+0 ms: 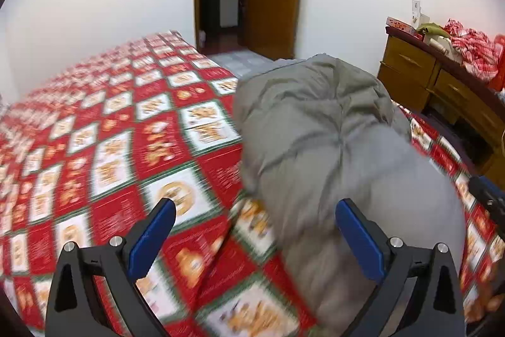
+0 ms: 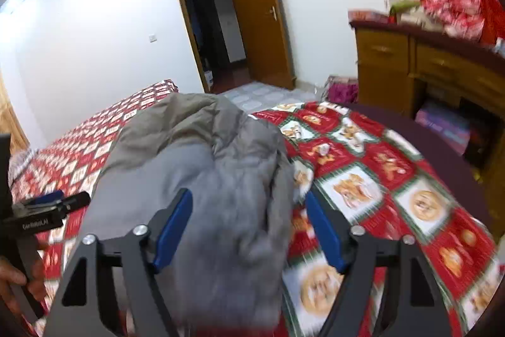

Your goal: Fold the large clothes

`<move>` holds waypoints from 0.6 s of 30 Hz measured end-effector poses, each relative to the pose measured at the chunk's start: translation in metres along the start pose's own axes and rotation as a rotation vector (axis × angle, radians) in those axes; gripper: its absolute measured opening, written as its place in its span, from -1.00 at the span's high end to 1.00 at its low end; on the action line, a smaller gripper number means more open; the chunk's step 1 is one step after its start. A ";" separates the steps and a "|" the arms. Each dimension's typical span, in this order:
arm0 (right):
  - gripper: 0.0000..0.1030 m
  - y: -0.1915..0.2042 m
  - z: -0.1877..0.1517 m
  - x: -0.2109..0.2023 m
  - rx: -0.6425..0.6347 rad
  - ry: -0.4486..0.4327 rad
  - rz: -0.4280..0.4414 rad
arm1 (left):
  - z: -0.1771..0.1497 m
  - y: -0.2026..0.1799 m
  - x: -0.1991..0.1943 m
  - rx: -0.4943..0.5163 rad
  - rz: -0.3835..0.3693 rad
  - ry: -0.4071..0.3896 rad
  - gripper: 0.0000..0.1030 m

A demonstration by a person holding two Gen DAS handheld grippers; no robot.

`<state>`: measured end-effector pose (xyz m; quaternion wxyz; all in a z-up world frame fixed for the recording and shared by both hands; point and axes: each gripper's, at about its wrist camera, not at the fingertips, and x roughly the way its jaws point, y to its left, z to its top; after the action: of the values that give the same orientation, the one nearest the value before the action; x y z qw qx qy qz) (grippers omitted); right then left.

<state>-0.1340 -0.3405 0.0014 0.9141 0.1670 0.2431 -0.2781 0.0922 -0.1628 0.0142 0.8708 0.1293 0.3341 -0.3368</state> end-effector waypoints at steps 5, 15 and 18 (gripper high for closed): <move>-0.75 0.023 -0.031 -0.051 -0.047 -0.045 -0.045 | -0.051 0.015 -0.041 -0.085 0.015 -0.016 -0.98; -0.86 0.035 -0.048 -0.105 -0.030 -0.063 0.018 | -0.097 0.032 -0.115 -0.194 0.035 -0.114 -0.98; -0.86 0.044 -0.041 -0.132 -0.056 -0.101 0.016 | -0.094 0.019 -0.147 -0.166 0.036 -0.151 -0.98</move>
<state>-0.2183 -0.2317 0.0461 0.9319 0.1290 0.2028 -0.2718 -0.0229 -0.0327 0.0428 0.9071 0.0371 0.2919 -0.3010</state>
